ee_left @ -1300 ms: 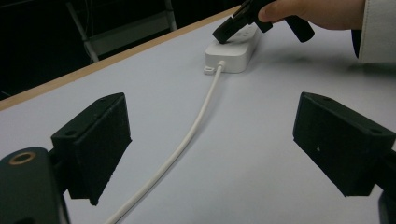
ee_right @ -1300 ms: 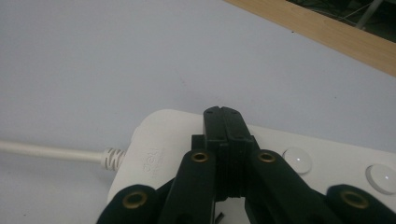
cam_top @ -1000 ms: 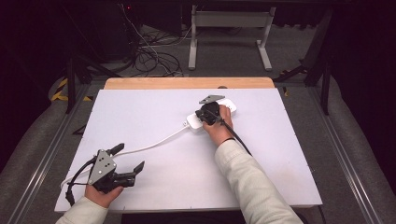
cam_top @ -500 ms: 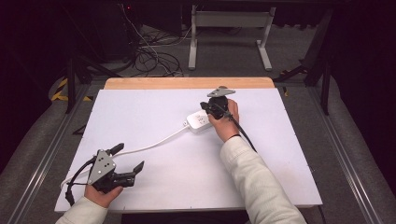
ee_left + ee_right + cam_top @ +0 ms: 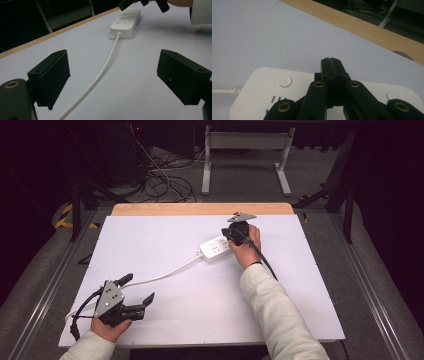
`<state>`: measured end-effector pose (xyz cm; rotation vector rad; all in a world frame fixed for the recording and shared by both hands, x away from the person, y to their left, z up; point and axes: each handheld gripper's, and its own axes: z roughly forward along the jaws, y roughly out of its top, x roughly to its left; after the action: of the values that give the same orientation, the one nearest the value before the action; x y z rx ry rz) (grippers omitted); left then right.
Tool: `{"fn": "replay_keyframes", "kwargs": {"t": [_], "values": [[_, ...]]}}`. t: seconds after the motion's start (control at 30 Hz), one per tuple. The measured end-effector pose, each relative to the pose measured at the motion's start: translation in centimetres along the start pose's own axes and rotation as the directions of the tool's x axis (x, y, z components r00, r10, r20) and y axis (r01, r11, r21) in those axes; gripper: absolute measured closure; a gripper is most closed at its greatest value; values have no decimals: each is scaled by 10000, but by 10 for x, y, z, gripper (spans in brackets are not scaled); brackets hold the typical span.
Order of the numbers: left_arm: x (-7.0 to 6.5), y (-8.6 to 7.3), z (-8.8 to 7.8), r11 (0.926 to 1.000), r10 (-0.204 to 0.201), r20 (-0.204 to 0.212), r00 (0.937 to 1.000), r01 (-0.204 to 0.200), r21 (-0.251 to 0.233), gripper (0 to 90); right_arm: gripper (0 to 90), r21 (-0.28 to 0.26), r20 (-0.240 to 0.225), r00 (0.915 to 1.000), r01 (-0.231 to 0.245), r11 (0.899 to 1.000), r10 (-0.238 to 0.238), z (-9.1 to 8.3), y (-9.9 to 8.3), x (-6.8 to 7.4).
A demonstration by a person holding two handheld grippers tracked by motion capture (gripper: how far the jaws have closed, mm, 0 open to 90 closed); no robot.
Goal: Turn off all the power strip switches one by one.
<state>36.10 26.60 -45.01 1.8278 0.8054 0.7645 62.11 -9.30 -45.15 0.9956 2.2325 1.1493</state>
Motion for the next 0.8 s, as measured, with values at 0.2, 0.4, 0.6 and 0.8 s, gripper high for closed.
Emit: {"fn": "replay_keyframes", "kwargs": {"t": [0.2,0.4,0.6,0.8], "values": [[0,0,0,10000,-30,27,10000,30,37,119,900,240,-83,9999,-89,9997,91,7,-4,-1],[0,0,0,10000,-21,13,10000,21,41,119,900,332,-245,9996,-160,9993,168,7,-5,0],[-1,0,1,10000,-90,47,9999,89,42,119,900,538,-281,9995,-123,9985,138,10,-6,2],[-1,0,0,9999,-105,54,9999,105,34,119,900,582,-68,10000,56,9983,-52,12,-8,5]]}}
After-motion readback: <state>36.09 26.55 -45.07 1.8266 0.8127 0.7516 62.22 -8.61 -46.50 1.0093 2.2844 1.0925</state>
